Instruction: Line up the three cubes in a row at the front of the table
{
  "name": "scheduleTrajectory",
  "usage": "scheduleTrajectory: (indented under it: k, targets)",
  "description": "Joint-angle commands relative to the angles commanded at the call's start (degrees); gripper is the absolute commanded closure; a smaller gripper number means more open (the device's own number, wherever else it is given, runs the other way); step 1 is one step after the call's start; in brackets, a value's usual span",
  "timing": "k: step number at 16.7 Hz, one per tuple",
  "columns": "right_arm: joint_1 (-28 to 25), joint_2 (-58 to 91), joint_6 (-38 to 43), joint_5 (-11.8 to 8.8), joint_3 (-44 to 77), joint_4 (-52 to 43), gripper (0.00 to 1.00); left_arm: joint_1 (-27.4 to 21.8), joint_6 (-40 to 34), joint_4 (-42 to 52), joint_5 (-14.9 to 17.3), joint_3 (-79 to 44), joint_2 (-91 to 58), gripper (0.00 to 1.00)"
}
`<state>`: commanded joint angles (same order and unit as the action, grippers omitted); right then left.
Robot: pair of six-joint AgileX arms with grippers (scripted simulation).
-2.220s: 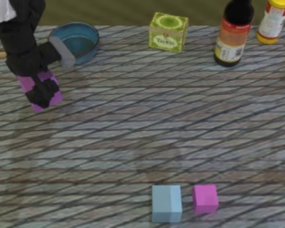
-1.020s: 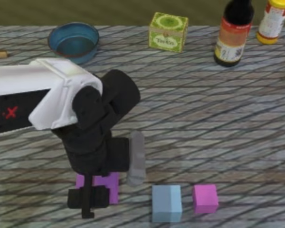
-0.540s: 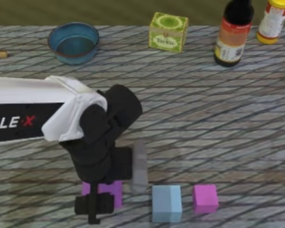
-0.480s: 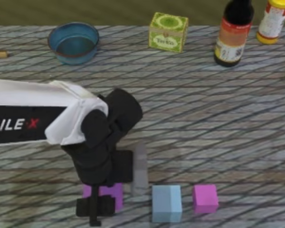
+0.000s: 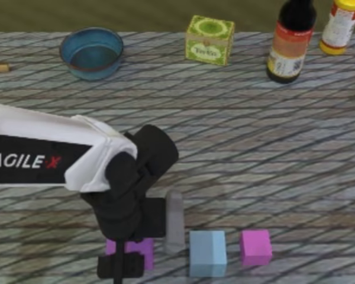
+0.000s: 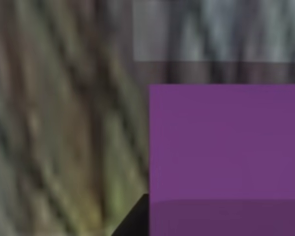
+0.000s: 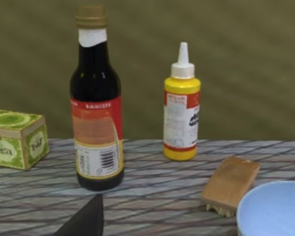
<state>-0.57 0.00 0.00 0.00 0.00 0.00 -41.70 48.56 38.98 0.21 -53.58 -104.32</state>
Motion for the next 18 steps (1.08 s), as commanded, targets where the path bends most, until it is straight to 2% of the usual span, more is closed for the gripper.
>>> scheduleTrajectory:
  k: [12,18]
  targets:
    - [0.0,0.0,0.0,0.0,0.0,0.0,0.0,0.0,0.0,0.0,0.0,0.0,0.0,0.02]
    - [0.0,0.0,0.0,0.0,0.0,0.0,0.0,0.0,0.0,0.0,0.0,0.0,0.0,0.0]
